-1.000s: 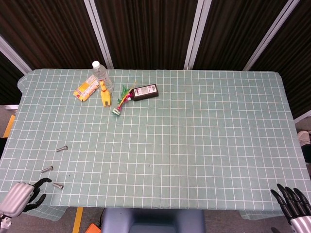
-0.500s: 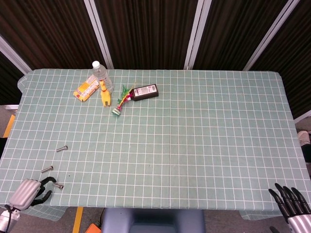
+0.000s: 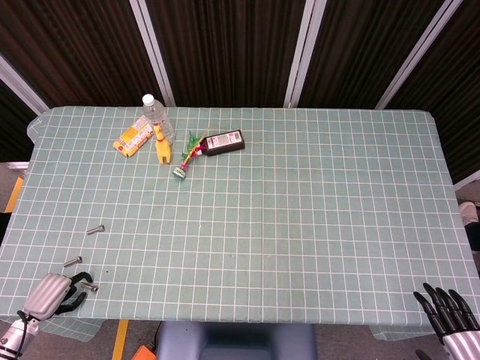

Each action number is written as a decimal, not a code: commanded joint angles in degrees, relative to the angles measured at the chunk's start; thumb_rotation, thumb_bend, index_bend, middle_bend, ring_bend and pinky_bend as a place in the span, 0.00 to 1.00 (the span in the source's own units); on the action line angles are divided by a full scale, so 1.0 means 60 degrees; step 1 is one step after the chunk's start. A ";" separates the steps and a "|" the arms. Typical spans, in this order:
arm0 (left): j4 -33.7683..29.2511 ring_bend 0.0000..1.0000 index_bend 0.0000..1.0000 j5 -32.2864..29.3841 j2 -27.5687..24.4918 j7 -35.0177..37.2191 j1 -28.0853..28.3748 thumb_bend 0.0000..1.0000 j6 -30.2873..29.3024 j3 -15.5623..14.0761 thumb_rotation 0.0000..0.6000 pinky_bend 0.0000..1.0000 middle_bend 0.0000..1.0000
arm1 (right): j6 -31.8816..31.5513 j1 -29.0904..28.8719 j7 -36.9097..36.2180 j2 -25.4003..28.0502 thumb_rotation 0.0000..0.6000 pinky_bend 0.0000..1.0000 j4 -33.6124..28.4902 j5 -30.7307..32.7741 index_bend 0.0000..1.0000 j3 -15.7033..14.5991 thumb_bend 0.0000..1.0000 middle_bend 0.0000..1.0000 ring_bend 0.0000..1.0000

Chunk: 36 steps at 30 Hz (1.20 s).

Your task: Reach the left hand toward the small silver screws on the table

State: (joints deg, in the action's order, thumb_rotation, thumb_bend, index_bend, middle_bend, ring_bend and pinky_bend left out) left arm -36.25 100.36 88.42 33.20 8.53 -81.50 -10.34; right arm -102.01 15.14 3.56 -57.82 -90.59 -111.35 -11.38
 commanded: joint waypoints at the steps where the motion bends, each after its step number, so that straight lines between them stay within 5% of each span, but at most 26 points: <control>1: 0.0060 1.00 0.42 -0.0069 0.0025 0.0057 0.0028 0.44 0.0064 0.0018 1.00 1.00 1.00 | 0.0002 0.0001 0.0013 -0.0003 1.00 0.00 -0.0002 0.0002 0.00 0.0000 0.18 0.00 0.00; 25: 0.0519 1.00 0.52 -0.0350 0.0240 0.0100 0.0130 0.44 0.0354 -0.0007 1.00 1.00 1.00 | -0.0011 0.0003 0.0015 -0.0006 1.00 0.00 -0.0016 0.0013 0.00 -0.0001 0.18 0.00 0.00; 36: -0.0226 1.00 0.54 -0.0335 -0.0264 -0.0255 0.0138 0.44 -0.0465 0.0156 1.00 1.00 1.00 | -0.0045 0.0004 -0.0034 0.0015 1.00 0.00 -0.0008 0.0001 0.00 -0.0008 0.18 0.00 0.00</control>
State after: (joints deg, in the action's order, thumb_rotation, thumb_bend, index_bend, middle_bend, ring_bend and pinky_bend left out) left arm -36.53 98.10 87.63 32.51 9.29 -83.62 -9.48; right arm -102.28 15.17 3.35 -57.73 -90.64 -111.34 -11.43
